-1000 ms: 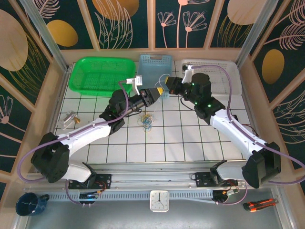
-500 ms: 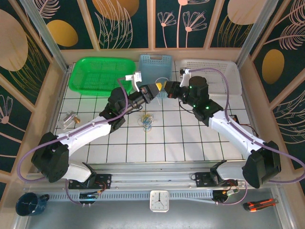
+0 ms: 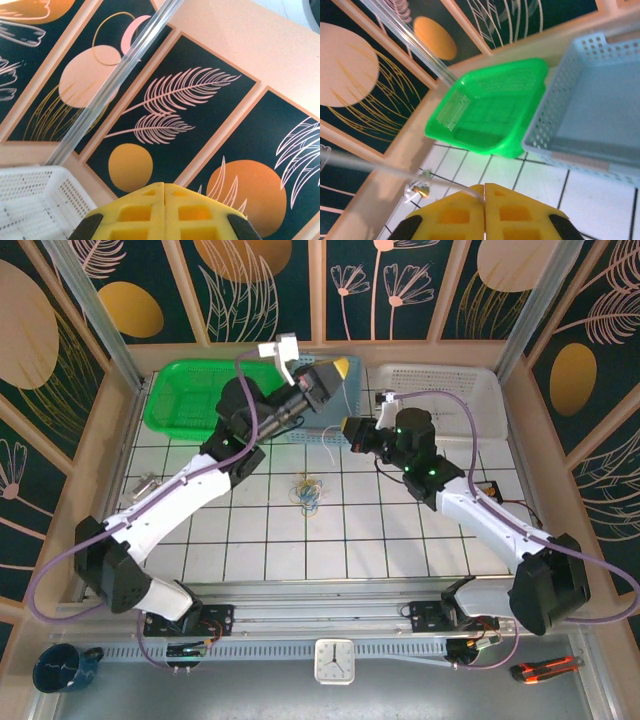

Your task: Untangle the cables

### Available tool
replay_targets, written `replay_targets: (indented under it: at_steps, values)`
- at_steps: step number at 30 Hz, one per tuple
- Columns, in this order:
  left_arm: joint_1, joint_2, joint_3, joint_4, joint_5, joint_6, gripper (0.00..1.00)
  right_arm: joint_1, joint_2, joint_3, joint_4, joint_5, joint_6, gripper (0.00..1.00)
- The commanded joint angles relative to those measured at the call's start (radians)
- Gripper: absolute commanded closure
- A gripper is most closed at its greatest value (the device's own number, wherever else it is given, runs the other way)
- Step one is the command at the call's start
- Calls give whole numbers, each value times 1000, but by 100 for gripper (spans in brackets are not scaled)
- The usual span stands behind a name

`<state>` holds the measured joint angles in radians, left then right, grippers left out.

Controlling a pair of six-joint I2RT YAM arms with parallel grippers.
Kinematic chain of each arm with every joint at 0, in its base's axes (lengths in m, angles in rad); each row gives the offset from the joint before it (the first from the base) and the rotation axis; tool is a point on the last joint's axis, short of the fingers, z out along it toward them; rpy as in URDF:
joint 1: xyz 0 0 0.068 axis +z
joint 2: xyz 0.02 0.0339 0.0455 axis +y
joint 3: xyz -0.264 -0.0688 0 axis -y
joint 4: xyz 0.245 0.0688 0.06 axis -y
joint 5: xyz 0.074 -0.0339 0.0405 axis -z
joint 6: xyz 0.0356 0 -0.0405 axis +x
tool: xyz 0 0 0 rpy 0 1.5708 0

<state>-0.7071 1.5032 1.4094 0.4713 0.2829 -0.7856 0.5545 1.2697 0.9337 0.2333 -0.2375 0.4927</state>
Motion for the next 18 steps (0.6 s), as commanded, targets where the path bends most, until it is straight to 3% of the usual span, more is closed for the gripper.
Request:
replay_targets:
  at_steps: [1,7,12,16,17,18]
  values:
    - [-3,66,170,-123,13,87,100,-1,-36,-15,20,-1,-23,81]
    - [15,204,505,-309,3,177,100,-2,-80,-36,-10,20,-29,43]
    - [45,435,936,-538,6,245,100,-2,-167,-71,-51,39,-36,20]
    - [72,726,1510,-790,-22,274,100,-43,-245,-104,-98,47,-35,9]
    - [94,773,1567,-786,5,249,100,-50,-267,-113,-109,46,-34,9]
    - [116,753,1497,-743,14,206,100,-60,-287,-123,-121,48,-31,9]
